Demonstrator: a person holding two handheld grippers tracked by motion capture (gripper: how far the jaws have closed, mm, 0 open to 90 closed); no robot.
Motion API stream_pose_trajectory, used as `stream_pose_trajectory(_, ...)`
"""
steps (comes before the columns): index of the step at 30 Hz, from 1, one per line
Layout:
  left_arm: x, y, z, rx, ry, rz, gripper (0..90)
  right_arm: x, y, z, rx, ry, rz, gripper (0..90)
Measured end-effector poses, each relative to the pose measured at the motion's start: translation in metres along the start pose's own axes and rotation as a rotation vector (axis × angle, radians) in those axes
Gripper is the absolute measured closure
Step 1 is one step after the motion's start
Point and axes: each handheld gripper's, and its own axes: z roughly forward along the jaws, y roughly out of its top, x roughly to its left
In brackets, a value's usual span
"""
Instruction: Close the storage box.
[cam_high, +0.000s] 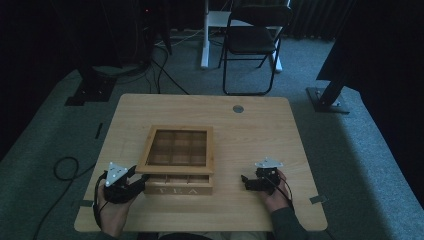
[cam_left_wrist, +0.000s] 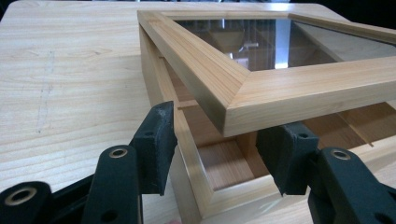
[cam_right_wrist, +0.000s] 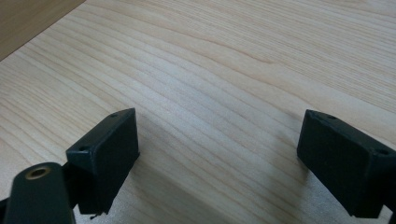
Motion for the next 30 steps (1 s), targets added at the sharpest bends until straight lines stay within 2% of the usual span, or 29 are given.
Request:
stream_pose_trajectory(10,-0.001,-0.008,0.000,0.019,-0.007,0.006,48.6,0.000,0.000,0.000,0.000,0.000,0.000,12.2)
stream_pose_trajectory(14,-0.002,-0.011,0.000,0.022,-0.010,0.021,48.8,0.000,0.000,0.000,0.000,0.000,0.000,12.2)
stream_pose_trajectory(18,-0.004,-0.015,0.001,0.047,-0.013,0.039,52.1,0.000,0.000,0.000,0.000,0.000,0.000,12.2)
stream_pose_trajectory(22,-0.005,-0.018,0.000,0.046,-0.016,0.037,53.1,0.000,0.000,0.000,0.000,0.000,0.000,12.2)
stream_pose_trajectory(30,-0.005,-0.023,-0.001,0.078,-0.005,0.048,55.2,0.000,0.000,0.000,0.000,0.000,0.000,12.3)
